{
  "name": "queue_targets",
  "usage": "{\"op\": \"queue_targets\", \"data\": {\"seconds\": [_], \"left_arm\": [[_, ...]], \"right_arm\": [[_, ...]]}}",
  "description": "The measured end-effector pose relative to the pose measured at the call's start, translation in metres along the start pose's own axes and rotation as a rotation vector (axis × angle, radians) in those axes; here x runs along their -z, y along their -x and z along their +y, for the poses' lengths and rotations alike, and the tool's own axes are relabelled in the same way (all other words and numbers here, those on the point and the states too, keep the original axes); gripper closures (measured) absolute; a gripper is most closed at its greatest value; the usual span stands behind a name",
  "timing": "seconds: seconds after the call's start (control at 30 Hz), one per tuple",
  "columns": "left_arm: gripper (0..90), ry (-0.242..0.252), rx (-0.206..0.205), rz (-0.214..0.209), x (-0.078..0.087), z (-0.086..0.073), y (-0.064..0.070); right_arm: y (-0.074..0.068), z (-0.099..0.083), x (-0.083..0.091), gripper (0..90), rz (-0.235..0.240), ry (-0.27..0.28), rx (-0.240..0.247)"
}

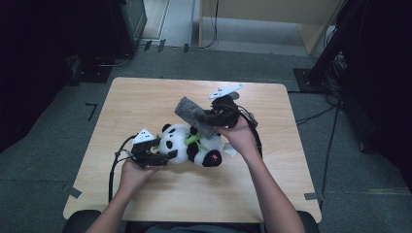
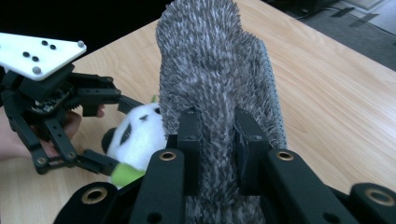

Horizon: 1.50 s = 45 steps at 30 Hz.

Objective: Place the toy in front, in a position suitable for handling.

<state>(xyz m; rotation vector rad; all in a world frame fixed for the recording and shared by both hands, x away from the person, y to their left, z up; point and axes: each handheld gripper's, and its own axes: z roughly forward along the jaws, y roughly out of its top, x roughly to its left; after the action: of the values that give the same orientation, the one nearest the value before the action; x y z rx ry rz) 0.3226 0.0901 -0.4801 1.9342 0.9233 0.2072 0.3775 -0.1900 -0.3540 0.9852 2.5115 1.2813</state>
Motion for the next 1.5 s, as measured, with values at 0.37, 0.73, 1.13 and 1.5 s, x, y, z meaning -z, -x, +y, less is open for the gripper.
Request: {"op": "queue_targets", "data": {"seconds": [0.37,0.73,1.13,1.5], "left_arm": [[32.0,-0.023,-0.034,0.021,0.004,0.002,0.009],[32.1,-0.020,-0.027,0.037,0.004,-0.001,0.011],[35.8,-0.018,-0.028,0.046,0.003,-0.001,0.011],[37.3,-0.021,-0.013,0.034,0.002,0.001,0.010]], "right_arm": [[-0.018,0.008,-0.038,75.9,0.063,-0.040,0.054],[-0.016,0.000,-0.069,74.8,0.103,-0.100,0.042],[-0.004,-0.007,-0.077,73.7,0.015,-0.143,0.036],[0.011,-0.011,-0.071,75.3,-0.030,-0.160,0.020]]}}
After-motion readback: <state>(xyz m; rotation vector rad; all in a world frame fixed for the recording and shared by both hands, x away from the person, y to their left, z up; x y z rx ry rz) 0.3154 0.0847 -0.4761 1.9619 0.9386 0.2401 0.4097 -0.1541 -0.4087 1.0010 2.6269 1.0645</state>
